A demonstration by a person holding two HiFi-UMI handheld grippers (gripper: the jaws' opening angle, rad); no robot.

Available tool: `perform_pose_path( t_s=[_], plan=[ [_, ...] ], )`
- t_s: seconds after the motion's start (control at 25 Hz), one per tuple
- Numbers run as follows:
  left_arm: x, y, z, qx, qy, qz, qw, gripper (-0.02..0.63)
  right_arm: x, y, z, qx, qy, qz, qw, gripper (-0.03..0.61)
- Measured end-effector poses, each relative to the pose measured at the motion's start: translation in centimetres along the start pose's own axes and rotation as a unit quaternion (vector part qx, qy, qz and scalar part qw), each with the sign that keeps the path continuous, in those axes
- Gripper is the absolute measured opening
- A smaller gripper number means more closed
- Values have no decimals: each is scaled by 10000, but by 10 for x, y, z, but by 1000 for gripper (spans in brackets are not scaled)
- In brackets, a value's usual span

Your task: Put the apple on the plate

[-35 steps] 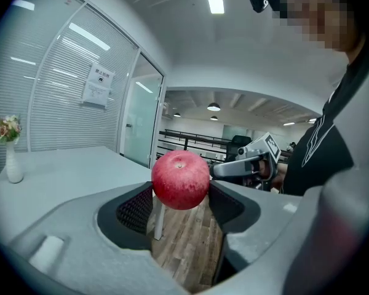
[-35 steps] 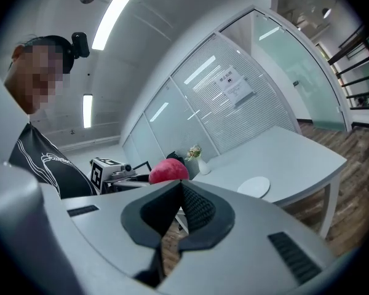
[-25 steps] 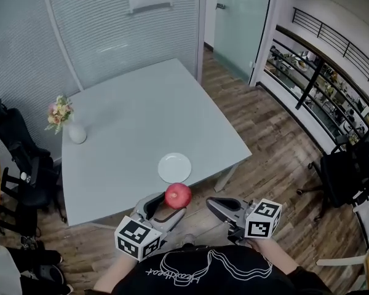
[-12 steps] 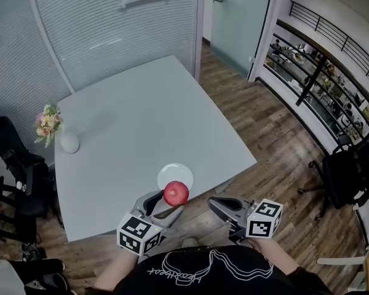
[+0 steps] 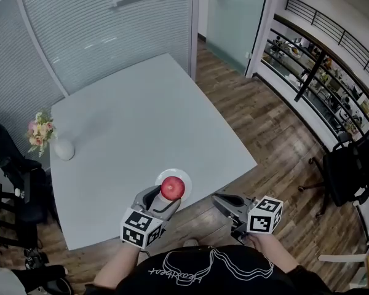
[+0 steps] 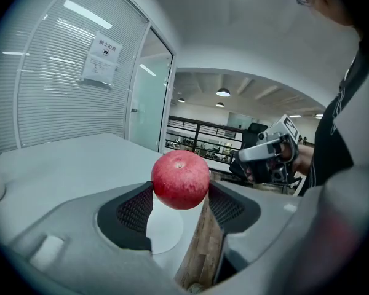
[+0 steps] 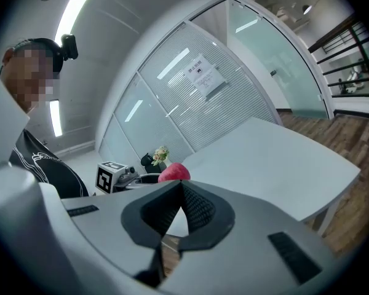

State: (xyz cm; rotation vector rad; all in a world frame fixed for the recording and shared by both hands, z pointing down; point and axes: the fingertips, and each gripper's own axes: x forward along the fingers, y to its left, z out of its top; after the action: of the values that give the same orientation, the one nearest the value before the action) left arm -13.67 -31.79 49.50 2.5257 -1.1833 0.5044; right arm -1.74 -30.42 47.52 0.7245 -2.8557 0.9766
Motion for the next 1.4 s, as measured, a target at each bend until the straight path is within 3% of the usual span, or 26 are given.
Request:
perform_pose_path(
  t_s=[0.36,0.92,1.4],
  plan=[
    [35,33,-22,-202,177,311,9992,291,-4,-23,8,210,-120,-142,9996,9],
    [81,59,-85,-98,771,403,9962,291,-2,-42,-1,455,-139,-284,9985,9],
    [101,62,-114,230,1202,465,9914,291,-14,-49,-6,624,-118,-389,9972,9]
  ],
)
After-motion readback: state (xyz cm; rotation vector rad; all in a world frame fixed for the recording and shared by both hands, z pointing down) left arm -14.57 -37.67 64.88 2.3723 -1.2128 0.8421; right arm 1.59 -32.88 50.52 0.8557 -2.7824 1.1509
